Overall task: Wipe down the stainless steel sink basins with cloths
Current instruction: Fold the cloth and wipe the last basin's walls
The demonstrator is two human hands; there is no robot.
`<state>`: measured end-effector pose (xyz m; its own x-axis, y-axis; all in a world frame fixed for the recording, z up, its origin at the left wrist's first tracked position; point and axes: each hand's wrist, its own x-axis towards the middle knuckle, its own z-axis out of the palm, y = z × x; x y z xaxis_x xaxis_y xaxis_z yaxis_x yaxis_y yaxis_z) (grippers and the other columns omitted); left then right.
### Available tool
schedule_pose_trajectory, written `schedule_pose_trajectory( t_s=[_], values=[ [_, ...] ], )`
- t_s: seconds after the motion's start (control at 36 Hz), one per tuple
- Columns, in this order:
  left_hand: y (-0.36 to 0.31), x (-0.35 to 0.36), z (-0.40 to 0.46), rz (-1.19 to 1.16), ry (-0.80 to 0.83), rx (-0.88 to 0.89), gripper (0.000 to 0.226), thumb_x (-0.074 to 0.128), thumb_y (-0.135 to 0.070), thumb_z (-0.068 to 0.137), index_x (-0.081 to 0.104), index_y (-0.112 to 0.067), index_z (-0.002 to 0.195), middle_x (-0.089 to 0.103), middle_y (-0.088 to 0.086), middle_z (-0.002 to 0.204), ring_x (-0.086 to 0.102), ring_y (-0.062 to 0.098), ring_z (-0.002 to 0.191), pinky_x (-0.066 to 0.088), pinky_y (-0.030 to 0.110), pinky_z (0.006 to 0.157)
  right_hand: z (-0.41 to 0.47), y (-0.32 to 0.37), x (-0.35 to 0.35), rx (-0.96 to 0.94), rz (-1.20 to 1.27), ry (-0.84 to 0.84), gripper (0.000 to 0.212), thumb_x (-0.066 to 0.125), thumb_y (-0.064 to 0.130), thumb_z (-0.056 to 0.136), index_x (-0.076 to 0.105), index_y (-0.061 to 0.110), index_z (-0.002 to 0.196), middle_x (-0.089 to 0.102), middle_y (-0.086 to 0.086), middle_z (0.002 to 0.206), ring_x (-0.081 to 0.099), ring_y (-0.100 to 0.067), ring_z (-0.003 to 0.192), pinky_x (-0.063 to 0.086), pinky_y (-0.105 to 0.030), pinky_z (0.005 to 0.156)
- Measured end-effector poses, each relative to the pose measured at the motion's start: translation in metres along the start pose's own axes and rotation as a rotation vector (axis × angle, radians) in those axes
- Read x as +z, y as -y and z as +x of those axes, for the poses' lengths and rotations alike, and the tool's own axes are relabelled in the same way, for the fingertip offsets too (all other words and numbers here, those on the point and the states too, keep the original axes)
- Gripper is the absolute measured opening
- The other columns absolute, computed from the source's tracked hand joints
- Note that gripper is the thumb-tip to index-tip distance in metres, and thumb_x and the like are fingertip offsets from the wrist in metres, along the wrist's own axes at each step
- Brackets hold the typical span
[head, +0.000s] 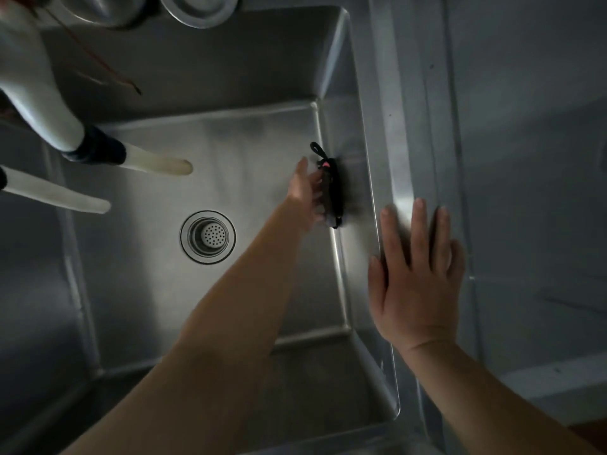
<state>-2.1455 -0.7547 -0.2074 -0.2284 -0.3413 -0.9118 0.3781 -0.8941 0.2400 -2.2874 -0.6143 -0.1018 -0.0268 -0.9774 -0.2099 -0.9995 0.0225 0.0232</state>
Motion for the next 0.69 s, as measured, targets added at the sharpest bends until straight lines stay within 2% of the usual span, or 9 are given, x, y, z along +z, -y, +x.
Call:
schedule_pose_trajectory(
  t_s=[0.08,0.14,0.17,0.22,0.33,0.47,0.53,0.61,0.69],
  values=[
    [0.005,0.012,-0.010,0.044,0.002,0.009,0.053,0.033,-0.063,0.097,0.064,-0.022,0.110,0.056,-0.001,0.081,0.056,0.014,0.062,0.051,0.025,0.060,-0.001,0.000,0.000,0.001,-0.018,0.026,0.062,0.025,0.046,0.101,0.018,0.022,0.158,0.011,-0.016,0.165,0.008,-0.043,0.151,0.023,-0.060,0.113],
    [0.008,0.017,-0.022,0.037,0.013,0.050,0.053,0.034,-0.063,0.097,0.067,-0.023,0.109,0.064,-0.002,0.103,0.062,0.018,0.093,0.053,0.040,0.091,-0.001,0.000,-0.001,0.001,-0.026,0.036,0.064,0.026,0.048,0.100,0.016,0.022,0.158,0.010,-0.016,0.165,0.008,-0.043,0.151,0.024,-0.061,0.113],
    [0.008,0.019,-0.031,0.036,0.023,0.081,0.053,0.034,-0.063,0.097,0.067,-0.024,0.110,0.065,-0.003,0.111,0.060,0.020,0.105,0.049,0.043,0.098,-0.001,0.000,-0.002,0.001,-0.034,0.042,0.065,0.027,0.049,0.100,0.015,0.022,0.158,0.009,-0.016,0.165,0.007,-0.043,0.151,0.024,-0.061,0.113],
    [0.004,0.025,-0.053,0.046,0.057,0.153,0.055,0.033,-0.062,0.098,0.064,-0.024,0.120,0.064,-0.004,0.120,0.058,0.020,0.114,0.049,0.043,0.094,-0.001,0.000,-0.003,0.002,-0.042,0.055,0.067,0.028,0.050,0.100,0.012,0.022,0.159,0.008,-0.016,0.166,0.006,-0.043,0.151,0.024,-0.061,0.113],
    [-0.014,0.040,-0.084,0.101,0.110,0.353,0.064,0.027,-0.062,0.100,0.057,-0.020,0.139,0.061,0.001,0.134,0.058,0.020,0.119,0.048,0.036,0.080,-0.001,0.000,-0.004,0.006,-0.037,0.058,0.066,0.029,0.049,0.100,0.015,0.023,0.158,0.010,-0.017,0.165,0.008,-0.043,0.151,0.023,-0.061,0.114],
    [-0.042,0.050,-0.080,0.133,0.099,0.439,0.062,0.025,-0.060,0.101,0.050,-0.023,0.145,0.056,-0.002,0.141,0.055,0.019,0.123,0.048,0.036,0.081,-0.001,0.001,-0.005,0.006,-0.037,0.051,0.065,0.030,0.049,0.100,0.018,0.023,0.158,0.011,-0.016,0.165,0.008,-0.042,0.151,0.021,-0.060,0.115],
    [-0.053,0.052,-0.065,0.118,0.079,0.433,0.059,0.026,-0.057,0.103,0.051,-0.022,0.142,0.059,-0.004,0.135,0.058,0.013,0.113,0.047,0.034,0.077,-0.001,0.000,-0.005,0.001,-0.038,0.040,0.064,0.030,0.049,0.100,0.021,0.022,0.157,0.014,-0.017,0.164,0.009,-0.043,0.151,0.023,-0.060,0.114],
    [-0.070,0.055,-0.039,0.088,0.020,0.397,0.044,0.030,-0.051,0.104,0.055,-0.024,0.129,0.064,-0.009,0.106,0.060,0.008,0.090,0.046,0.027,0.074,0.001,-0.001,-0.004,-0.016,-0.025,-0.007,0.064,0.036,0.048,0.099,0.028,0.020,0.156,0.020,-0.019,0.162,0.014,-0.045,0.149,0.027,-0.061,0.111],
    [-0.074,0.052,-0.014,0.121,-0.054,0.365,0.044,0.031,-0.047,0.106,0.061,-0.019,0.123,0.070,-0.002,0.108,0.063,0.005,0.081,0.048,0.020,0.059,0.003,-0.001,-0.003,-0.019,-0.013,-0.041,0.062,0.039,0.047,0.098,0.032,0.020,0.154,0.023,-0.019,0.162,0.015,-0.045,0.149,0.028,-0.061,0.111]
  ],
)
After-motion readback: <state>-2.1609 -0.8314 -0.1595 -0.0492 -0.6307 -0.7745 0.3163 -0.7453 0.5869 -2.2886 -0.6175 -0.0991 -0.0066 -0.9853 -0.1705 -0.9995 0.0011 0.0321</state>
